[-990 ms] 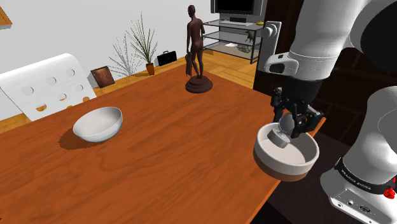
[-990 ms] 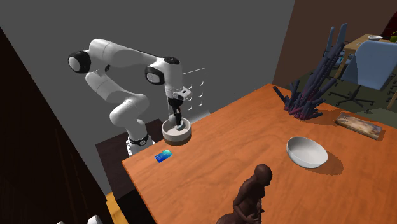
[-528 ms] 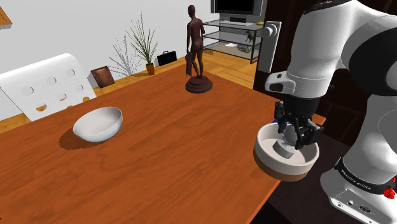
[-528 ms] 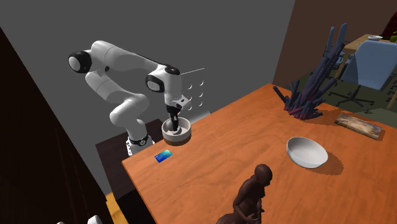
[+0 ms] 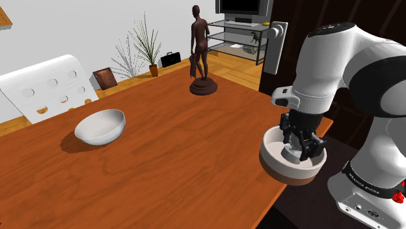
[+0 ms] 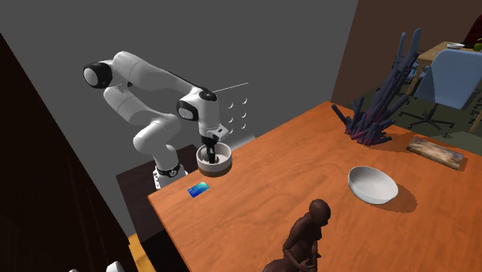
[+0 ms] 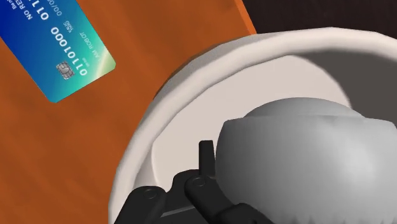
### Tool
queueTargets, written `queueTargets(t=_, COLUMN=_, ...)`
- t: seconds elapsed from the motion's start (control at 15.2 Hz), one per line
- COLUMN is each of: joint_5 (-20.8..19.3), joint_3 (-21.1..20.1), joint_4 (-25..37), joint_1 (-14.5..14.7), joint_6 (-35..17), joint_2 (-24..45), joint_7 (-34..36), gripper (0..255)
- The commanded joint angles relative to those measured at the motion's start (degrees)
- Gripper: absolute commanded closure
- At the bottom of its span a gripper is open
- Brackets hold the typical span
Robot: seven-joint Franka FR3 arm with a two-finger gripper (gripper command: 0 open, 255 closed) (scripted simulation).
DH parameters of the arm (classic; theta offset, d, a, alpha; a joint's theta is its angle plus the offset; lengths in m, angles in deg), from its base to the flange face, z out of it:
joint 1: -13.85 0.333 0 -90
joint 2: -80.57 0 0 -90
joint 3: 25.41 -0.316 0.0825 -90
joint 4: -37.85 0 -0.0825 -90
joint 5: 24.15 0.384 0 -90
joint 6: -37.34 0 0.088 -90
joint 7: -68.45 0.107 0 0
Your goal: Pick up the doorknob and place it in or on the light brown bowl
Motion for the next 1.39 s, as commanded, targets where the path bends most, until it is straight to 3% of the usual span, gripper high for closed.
queueTargets(t=0.0, joint_5=-0.32, joint_3=-0.18, joint_4=-0.23, joint_1=2.86, joint_6=1.54, joint_2=-15.61, joint_7=-0.48, gripper=255)
queueTargets(t=0.33, joint_5=-0.14, joint_3=-0.34, joint_4=-0.22, joint_1=2.68, joint_6=1.58, joint_2=-15.64, joint_7=-0.63, gripper=255)
queueTargets(t=0.4, joint_5=-1.28, joint_3=0.68, joint_4=1.13, joint_1=1.44, joint_6=2.18, joint_2=-14.81, joint_7=-1.69, gripper=0)
queueTargets(t=0.53, joint_5=-2.18, joint_3=1.55, joint_4=1.9, joint_1=0.49, joint_6=2.61, joint_2=-14.4, joint_7=-2.58, gripper=0)
queueTargets(t=0.66, joint_5=-1.38, joint_3=0.79, joint_4=-0.4, joint_1=0.89, joint_6=-1.39, joint_2=-12.7, joint_7=-2.43, gripper=0)
queueTargets(t=0.73, joint_5=-0.27, joint_3=-0.23, joint_4=-0.23, joint_1=2.81, joint_6=1.55, joint_2=-15.62, joint_7=-0.52, gripper=0)
queueTargets(t=0.99, joint_5=-1.74, joint_3=1.24, joint_4=6.47, joint_1=1.68, joint_6=9.69, joint_2=-17.12, joint_7=-0.68, gripper=0)
queueTargets(t=1.32, joint_5=-1.9, joint_3=1.38, joint_4=6.46, joint_1=1.88, joint_6=9.67, joint_2=-17.1, joint_7=-0.51, gripper=0)
